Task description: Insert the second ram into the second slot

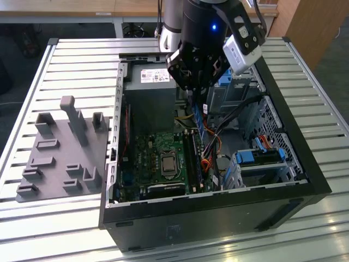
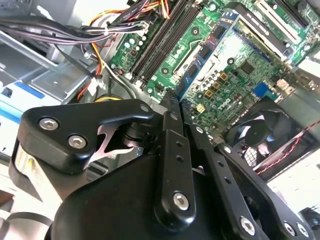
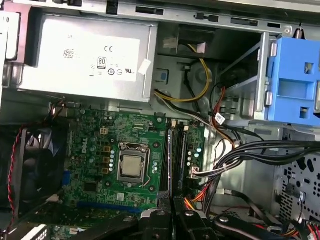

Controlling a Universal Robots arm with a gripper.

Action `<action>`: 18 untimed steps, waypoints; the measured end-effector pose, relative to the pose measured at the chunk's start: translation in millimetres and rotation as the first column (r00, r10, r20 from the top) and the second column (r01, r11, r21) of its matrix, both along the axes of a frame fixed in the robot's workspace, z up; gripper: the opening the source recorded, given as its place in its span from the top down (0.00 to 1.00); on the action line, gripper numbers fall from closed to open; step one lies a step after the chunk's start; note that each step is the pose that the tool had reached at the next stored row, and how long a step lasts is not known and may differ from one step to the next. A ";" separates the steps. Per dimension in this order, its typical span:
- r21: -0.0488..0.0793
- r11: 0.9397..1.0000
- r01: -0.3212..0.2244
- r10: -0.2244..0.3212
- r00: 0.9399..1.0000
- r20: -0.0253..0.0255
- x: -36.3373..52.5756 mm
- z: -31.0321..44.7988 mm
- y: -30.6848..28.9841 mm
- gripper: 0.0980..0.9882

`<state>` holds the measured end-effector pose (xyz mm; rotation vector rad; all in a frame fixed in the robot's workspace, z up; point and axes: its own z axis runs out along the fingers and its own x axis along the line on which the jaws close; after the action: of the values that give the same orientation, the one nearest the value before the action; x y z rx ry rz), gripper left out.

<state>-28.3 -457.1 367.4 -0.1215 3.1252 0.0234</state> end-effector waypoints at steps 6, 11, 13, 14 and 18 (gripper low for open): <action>0.000 0.998 0.056 -0.056 0.998 0.000 0.0 -0.7 0.0 0.96; 0.000 0.995 0.098 -0.098 0.995 0.000 0.0 -1.1 0.0 0.96; 0.000 0.994 0.113 -0.113 0.994 0.000 0.0 -1.2 0.0 0.96; 0.000 0.993 0.121 -0.121 0.993 0.000 0.0 -1.3 0.0 0.96; 0.000 0.989 0.150 -0.150 0.989 0.000 0.0 -1.5 0.0 0.96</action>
<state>-28.3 -457.1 365.9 0.1141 3.1244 0.0217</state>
